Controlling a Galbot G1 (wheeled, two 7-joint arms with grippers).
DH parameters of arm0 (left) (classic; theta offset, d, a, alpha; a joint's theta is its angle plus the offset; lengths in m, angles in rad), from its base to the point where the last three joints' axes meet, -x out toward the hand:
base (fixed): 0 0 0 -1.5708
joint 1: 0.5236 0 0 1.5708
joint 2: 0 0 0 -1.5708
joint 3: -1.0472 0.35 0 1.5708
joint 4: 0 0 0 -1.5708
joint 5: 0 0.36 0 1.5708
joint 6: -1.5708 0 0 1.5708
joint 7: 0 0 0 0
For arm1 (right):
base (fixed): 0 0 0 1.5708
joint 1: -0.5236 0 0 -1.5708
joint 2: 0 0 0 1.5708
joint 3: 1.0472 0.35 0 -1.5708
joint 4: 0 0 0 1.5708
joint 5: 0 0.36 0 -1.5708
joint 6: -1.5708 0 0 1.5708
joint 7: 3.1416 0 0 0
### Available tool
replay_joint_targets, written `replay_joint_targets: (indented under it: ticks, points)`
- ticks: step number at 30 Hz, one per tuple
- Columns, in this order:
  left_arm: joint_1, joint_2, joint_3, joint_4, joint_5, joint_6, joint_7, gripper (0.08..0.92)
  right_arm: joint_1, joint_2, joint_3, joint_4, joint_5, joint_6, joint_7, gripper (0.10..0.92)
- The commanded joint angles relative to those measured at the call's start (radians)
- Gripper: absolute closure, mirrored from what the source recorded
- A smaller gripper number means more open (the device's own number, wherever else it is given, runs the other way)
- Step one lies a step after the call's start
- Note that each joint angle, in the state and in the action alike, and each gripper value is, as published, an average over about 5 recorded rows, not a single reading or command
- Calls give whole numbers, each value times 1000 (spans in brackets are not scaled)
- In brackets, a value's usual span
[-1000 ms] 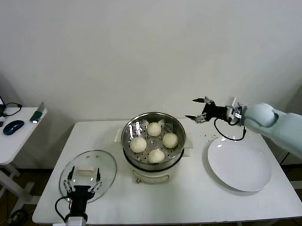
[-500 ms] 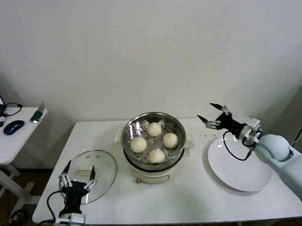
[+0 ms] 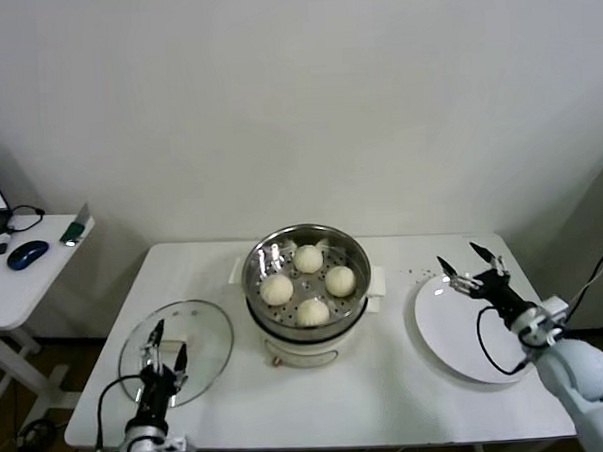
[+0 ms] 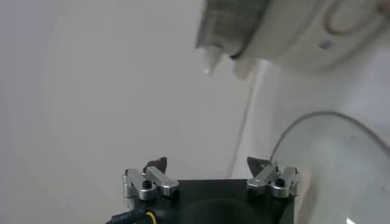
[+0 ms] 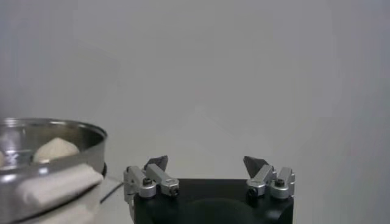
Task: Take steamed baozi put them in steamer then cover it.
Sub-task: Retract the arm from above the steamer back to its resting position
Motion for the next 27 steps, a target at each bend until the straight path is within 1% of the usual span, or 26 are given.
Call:
replay_joint_targets:
  ticks: [1,4,14,20,27]
  points:
    - [-123,10,12,255,434,-15,-61,177,-213,123,174,17,-51,8,-3,203]
    - [-163,13,3,309,447,-18,-76,177,-217,131,179,18,-57,9,-4,203]
    - [-250,47,-27,428,427,-16,-90,177,-204,141,183,16,-78,13,-8,203]
    - [-290,60,-20,449,380,-17,-131,177,-194,142,174,12,-102,15,-9,203]
    - [-322,76,6,458,319,-14,-131,177,-188,152,161,10,-137,20,-11,203]
